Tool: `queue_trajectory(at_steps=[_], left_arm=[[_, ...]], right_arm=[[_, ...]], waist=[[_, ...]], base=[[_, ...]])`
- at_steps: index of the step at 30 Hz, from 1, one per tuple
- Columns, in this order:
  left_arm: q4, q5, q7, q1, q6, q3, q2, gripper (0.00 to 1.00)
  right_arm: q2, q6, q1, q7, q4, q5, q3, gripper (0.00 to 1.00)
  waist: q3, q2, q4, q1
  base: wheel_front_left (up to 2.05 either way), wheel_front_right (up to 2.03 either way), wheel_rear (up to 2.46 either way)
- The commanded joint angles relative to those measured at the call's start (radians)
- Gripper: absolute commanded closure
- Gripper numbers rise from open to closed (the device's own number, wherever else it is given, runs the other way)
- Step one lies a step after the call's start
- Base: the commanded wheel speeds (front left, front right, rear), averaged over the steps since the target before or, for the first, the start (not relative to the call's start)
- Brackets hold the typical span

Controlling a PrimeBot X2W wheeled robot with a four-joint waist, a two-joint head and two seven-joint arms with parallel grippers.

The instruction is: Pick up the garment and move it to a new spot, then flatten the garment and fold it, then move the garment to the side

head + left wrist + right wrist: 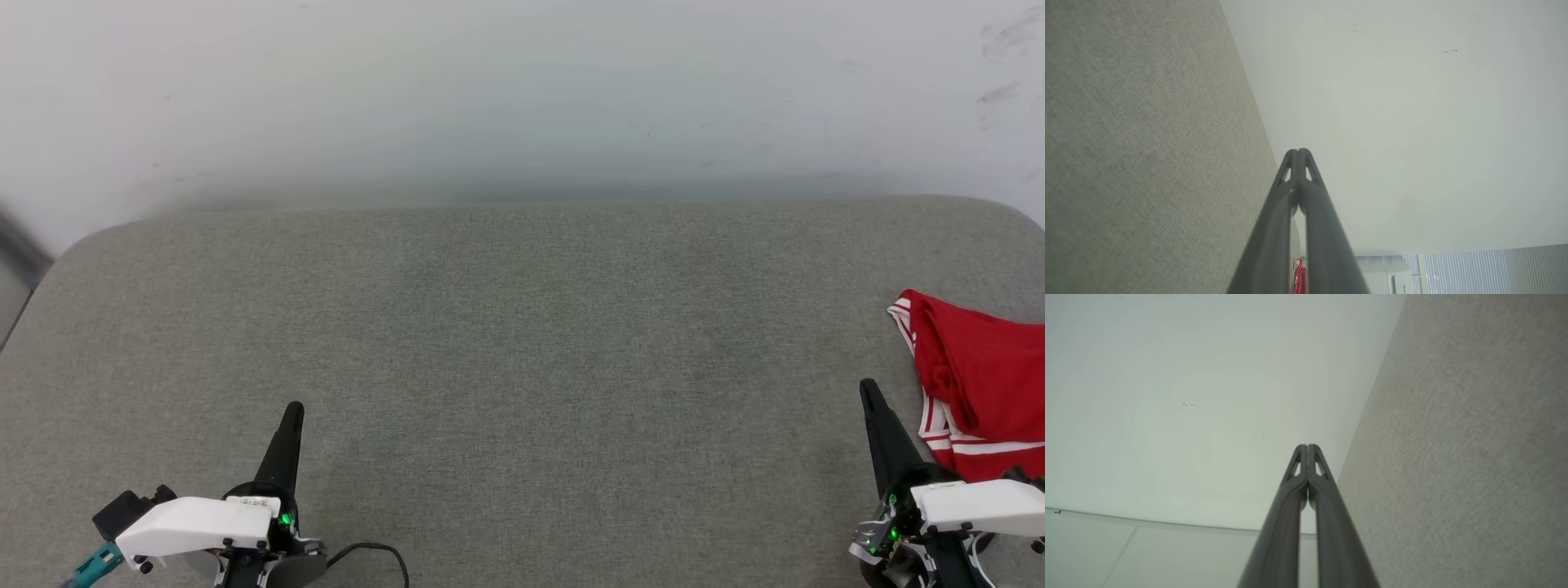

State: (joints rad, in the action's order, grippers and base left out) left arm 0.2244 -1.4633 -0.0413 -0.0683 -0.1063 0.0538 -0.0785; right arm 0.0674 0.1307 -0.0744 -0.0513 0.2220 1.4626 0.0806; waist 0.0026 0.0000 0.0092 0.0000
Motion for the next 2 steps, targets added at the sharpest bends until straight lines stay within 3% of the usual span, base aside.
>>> queue_trajectory(at_steps=[1, 2], left_arm=[[0.001, -0.022, -0.007, -0.020, -0.008, 0.006, 0.001, 1.00], [0.001, -0.030, -0.009, -0.022, -0.010, 0.007, 0.001, 1.00]], right_arm=[[0.004, 0.000, -0.015, -0.005, 0.000, 0.022, 0.002, 1.00], [0.004, 0.000, -0.017, -0.008, 0.001, 0.029, 0.002, 1.00]], waist=[[0.000, 0.0000, -0.001, 0.0000], [0.000, 0.0000, -0.001, 0.0000]], base=[[0.00, 0.00, 0.00], [0.00, 0.00, 0.00]])
